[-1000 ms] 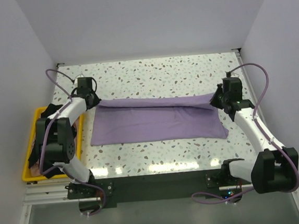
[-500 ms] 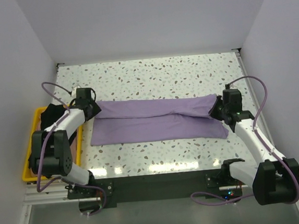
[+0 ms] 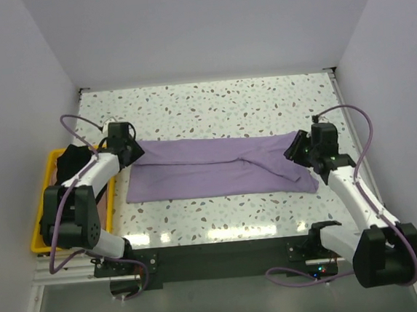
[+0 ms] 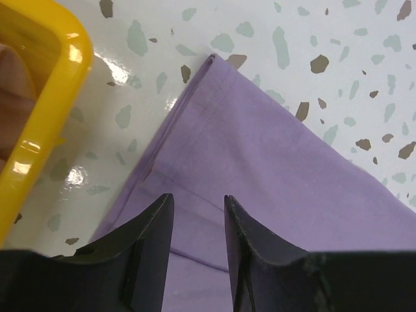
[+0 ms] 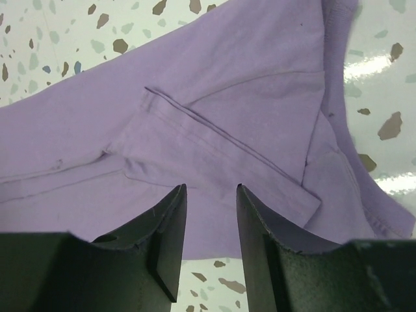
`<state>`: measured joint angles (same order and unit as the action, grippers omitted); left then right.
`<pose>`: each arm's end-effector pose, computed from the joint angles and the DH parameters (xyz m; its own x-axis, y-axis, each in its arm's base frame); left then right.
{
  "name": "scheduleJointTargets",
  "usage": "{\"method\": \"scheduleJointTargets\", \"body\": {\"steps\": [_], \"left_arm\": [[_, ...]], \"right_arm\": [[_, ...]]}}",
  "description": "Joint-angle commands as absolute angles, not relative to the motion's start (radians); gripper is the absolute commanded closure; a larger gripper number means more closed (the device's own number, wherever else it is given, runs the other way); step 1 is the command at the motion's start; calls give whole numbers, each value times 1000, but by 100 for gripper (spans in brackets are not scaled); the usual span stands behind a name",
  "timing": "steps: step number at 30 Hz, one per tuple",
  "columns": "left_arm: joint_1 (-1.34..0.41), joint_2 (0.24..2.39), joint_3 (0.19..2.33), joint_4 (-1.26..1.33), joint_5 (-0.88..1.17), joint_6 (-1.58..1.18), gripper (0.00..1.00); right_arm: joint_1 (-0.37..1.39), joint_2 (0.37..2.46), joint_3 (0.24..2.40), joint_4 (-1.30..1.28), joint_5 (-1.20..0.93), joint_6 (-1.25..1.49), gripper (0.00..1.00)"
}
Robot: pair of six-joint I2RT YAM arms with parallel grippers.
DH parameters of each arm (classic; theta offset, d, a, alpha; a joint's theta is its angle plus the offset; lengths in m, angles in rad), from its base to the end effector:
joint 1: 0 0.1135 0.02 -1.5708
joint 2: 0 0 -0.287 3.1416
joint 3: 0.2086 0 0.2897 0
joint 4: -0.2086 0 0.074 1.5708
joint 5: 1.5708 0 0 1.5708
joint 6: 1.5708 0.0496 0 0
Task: Fold and stack the t-shirts
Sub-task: Fold the tshirt
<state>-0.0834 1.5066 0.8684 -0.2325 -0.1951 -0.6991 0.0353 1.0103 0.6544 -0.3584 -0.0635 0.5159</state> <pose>0.3436 -0.0191 0.1854 -0.5558 -0.5870 -0.5886 -0.5232 0.7973 -0.3011 0.2470 0.0119 0.2332 -0.6105 0.4711 -0.6367 0.2507 0.8775 0.4089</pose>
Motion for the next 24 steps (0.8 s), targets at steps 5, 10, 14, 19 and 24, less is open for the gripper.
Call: {"method": "scheduleJointTargets", "body": {"steps": [5, 10, 14, 19, 24], "left_arm": [[-109, 1535, 965, -242, -54, -668, 59], [-109, 1523, 1034, -299, 23, -580, 58], [-109, 1490, 1058, -328, 116, -506, 57], [-109, 1436, 1045, -333, 172, -442, 56], [-109, 1408, 1008, -310, 176, -436, 56]], "right_arm": [[161, 1276, 847, -261, -26, 460, 59], [230, 1488, 963, -233, 38, 414, 57], [248, 1586, 1003, -195, 87, 403, 50], [258, 1687, 1037, -155, 75, 403, 47], [291, 1727, 1051, -146, 78, 403, 47]]}}
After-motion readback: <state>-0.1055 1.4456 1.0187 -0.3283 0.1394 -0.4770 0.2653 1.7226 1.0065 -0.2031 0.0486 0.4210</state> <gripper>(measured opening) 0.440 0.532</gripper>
